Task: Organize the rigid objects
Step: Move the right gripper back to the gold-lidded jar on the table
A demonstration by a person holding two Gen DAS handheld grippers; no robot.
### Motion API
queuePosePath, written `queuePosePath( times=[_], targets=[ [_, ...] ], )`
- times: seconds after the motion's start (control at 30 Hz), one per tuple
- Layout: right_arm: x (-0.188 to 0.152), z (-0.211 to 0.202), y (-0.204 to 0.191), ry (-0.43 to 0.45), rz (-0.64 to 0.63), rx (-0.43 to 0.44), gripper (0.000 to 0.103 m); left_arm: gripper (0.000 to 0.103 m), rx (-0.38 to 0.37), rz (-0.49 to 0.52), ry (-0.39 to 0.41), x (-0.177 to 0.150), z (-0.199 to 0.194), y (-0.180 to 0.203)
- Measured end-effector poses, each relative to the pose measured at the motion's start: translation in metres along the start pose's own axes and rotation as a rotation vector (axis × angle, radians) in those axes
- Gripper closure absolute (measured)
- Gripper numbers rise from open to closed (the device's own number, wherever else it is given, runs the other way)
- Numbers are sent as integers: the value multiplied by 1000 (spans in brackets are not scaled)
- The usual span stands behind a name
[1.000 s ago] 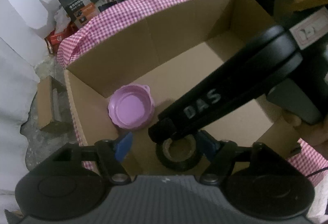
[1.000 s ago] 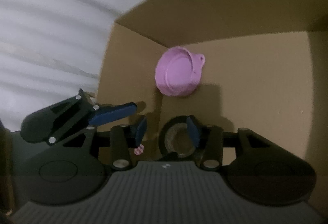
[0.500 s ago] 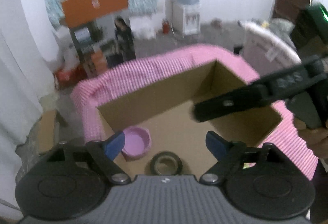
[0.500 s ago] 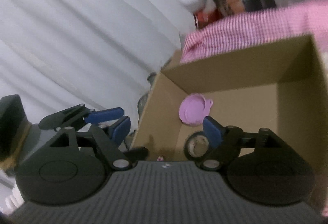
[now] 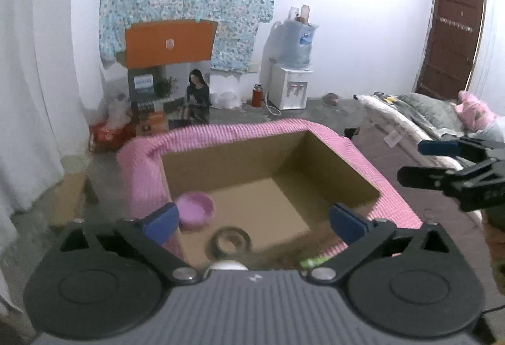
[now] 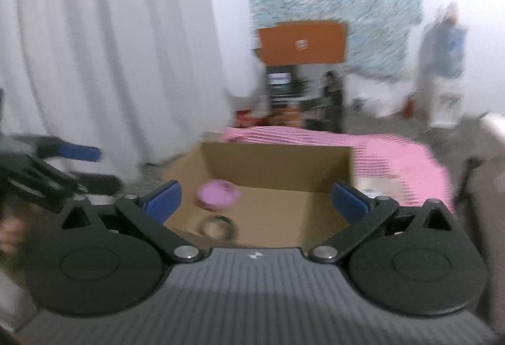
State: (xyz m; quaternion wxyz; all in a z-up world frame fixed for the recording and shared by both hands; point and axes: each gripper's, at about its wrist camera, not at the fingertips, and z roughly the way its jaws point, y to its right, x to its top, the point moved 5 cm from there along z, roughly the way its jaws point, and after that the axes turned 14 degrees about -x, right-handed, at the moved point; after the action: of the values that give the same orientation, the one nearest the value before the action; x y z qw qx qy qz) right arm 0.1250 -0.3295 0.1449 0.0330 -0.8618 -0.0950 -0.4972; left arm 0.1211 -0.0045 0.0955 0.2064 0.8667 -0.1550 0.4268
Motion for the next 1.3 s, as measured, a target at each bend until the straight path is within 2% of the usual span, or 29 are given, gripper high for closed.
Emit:
queuePosePath(
  times=[0.13, 0.27, 0.37, 0.43, 0.57, 0.63, 0.8, 1.07, 1.3],
  targets=[
    [-37, -8, -8, 22, -117, -157, 1, 0, -20, -104, -2, -39, 6, -1],
    [-69, -9, -15, -4, -145, -171, 1, 0, -55, -129, -17, -70, 15, 2],
    [-80, -9, -20, -24, -121, -137, 1, 0, -65, -122, -21, -85, 20, 6],
    [-82, -11, -20, -25, -73, -106, 1, 0, -98, -139, -47, -94, 27, 7],
    [-94, -11, -19, -44, 58, 26, 1, 0, -115, -193, -101, -110, 40, 6],
    [-99, -8, -21, -63, 89, 34, 1, 0, -117, -188, -118, -118, 48, 10],
    [-112, 9, -31, -89, 139, 80, 1, 0, -100, -79, -164, -132, 63, 25],
    [-133, 61, -53, -238, 190, 182, 3, 1, -75, 64, -185, -142, 90, 39],
    [-144, 94, -60, -327, 211, 248, 16, 7, -71, 127, -195, -146, 107, 44]
  ],
)
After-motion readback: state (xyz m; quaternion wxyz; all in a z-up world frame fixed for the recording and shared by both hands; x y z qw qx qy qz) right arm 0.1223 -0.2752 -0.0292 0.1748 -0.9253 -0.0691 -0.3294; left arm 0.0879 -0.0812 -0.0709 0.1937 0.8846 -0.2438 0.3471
